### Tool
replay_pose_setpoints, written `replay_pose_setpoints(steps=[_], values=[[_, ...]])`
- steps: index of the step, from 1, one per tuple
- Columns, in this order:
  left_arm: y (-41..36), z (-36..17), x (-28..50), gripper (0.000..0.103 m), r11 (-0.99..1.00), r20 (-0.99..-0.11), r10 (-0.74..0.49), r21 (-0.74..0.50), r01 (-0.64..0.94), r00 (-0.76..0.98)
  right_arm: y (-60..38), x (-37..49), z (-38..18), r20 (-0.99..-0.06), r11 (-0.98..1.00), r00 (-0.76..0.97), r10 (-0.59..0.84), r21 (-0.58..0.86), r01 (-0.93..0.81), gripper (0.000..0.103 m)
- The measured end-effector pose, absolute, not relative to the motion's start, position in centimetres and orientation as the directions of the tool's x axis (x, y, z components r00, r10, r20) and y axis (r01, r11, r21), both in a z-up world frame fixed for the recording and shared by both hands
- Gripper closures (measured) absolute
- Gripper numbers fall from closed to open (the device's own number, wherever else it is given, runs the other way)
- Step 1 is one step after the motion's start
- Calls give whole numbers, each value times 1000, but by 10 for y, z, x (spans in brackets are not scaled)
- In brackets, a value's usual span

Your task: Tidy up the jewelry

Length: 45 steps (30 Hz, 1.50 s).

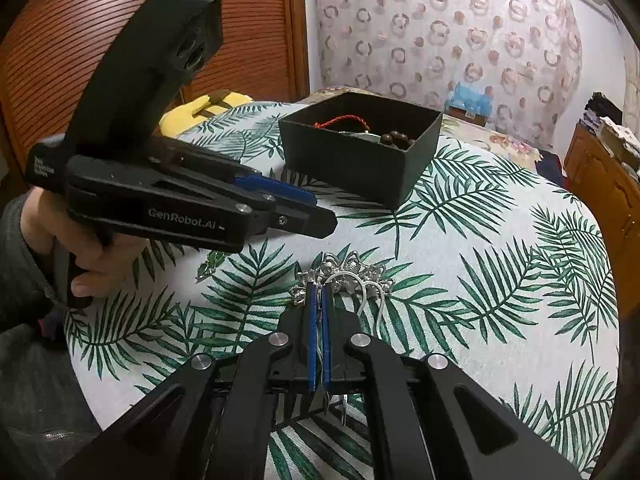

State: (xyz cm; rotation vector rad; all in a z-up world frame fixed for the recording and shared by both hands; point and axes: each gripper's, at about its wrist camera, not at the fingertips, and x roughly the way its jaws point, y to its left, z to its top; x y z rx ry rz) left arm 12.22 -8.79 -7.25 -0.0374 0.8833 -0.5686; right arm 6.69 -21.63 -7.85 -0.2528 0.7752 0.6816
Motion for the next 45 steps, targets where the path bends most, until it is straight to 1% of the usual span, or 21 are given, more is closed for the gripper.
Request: replay_pose_setpoints(steps=[13,15,16,19,20,21,25,28,33,39,45], values=[[-102,-74,127,75,814,-718,-538,-308,492,441,-219,61,-80,-719,765,524,456,16,-644,100],[-105,-77,129,81,807,-724,-546,-319,497,422,-219,61,-80,-721,764,526,452,9,-645,100],[-107,-79,130,82,804,-726,-550,-324,499,414,-219,61,-80,-721,765,526,451,8,-645,100],[-112,-82,132,88,786,-727,-571,-352,508,380,-221,61,-81,-724,766,526,447,7,-643,100],[-112,-84,133,93,782,-730,-576,-360,509,369,-222,61,-81,-724,767,525,447,7,-642,100],[-113,-85,134,96,777,-732,-581,-369,509,355,-223,61,-81,-725,767,525,447,8,-642,100],[-111,-85,133,98,765,-723,-598,-385,517,346,-224,62,-81,-725,767,524,447,9,-641,100],[-109,-81,131,100,770,-717,-594,-376,516,365,-224,61,-81,-726,768,526,444,6,-640,100],[-110,-76,125,100,798,-718,-557,-324,509,417,-220,59,-81,-729,768,528,435,-6,-641,99],[-99,-67,119,100,836,-697,-513,-274,475,501,-219,58,-81,-743,766,522,418,-20,-642,100],[-83,-60,118,101,849,-675,-504,-274,452,538,-224,56,-79,-742,773,524,419,-12,-635,100]])
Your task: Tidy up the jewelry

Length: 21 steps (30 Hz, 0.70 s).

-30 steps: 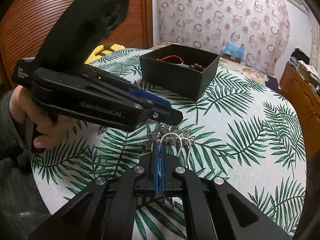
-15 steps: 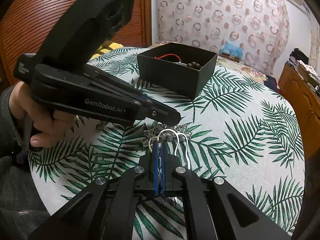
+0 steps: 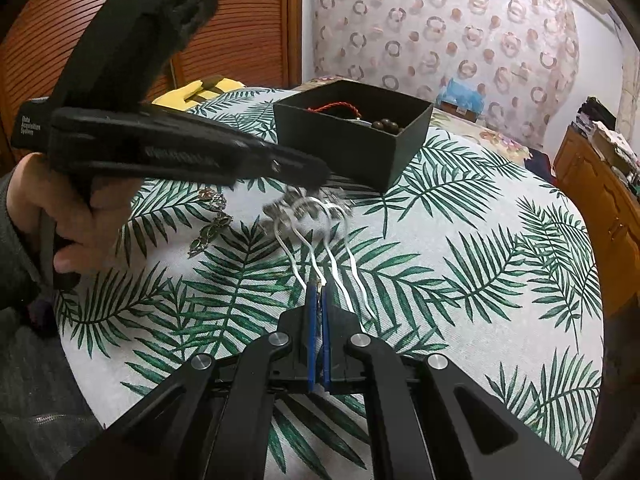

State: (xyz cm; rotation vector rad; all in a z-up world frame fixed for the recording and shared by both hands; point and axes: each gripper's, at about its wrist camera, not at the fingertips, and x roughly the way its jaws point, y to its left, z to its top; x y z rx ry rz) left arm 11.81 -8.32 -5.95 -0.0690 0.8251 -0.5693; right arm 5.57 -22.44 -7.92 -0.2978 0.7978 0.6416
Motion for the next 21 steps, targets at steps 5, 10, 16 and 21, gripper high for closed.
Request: replay_pose_setpoints(steps=[5,10,16,21], values=[[-69,-46,116,101,864,-649,-489,-267,427,582,-225,56,-77,-737,775,529,420,-13,-632,100],[-56,-35,116,102,883,-628,-460,-247,400,628,-225,59,-72,-725,780,543,424,-13,-626,100],[-43,-22,116,102,897,-602,-435,-225,381,670,-222,69,-52,-695,782,573,435,-24,-623,100],[-29,-9,125,102,905,-578,-422,-221,363,699,-218,86,-35,-671,779,594,443,-39,-625,100]])
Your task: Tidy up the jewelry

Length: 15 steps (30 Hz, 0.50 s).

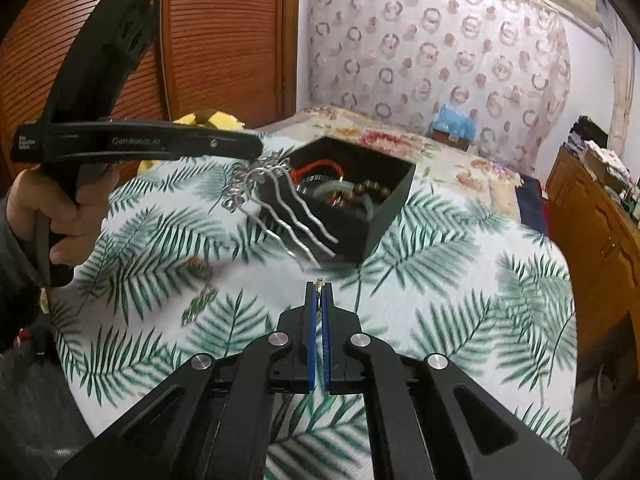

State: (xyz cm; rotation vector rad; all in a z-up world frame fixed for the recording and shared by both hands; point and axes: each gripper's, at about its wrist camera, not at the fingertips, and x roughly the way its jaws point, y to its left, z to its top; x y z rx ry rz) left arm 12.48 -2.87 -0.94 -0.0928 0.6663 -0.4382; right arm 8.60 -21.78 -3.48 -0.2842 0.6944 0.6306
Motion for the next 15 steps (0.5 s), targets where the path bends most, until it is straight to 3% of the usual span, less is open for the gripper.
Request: replay_pose_setpoints(steps=[15], values=[[-11,4,174,102,924,-564,-381,-210,319,732,-206,151,0,-616,774,626,477,-43,-632,100]])
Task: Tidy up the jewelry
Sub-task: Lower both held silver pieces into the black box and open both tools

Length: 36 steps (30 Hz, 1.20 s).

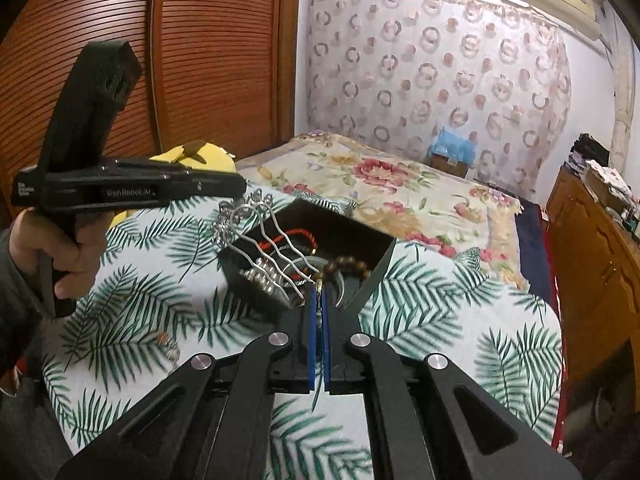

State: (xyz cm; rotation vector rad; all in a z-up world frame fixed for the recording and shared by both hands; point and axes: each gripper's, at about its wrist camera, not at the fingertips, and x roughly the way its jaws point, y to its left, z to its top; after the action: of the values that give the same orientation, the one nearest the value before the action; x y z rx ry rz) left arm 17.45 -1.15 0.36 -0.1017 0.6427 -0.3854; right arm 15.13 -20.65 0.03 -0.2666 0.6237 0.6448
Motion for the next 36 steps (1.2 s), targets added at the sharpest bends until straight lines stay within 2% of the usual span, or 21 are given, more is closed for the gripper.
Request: replay_pose_setpoints(steps=[17,33,35,36], values=[[-10,-29,206,101,922,-639,-385,-240,303,666,-190,214,-18,-642,769,592,487,-6,-639,100],[0,-25,178,97,937,-643,-345,-194,291,684,-153,270,-46,-694,739,512,506,43,-672,100],[5,-27,172,94,941,-650,-335,-191,281,682,-152,269,-46,-694,743,517,501,39,-668,93],[8,-29,168,90,942,-654,-331,-191,276,680,-153,267,-45,-692,745,521,500,38,-665,78]])
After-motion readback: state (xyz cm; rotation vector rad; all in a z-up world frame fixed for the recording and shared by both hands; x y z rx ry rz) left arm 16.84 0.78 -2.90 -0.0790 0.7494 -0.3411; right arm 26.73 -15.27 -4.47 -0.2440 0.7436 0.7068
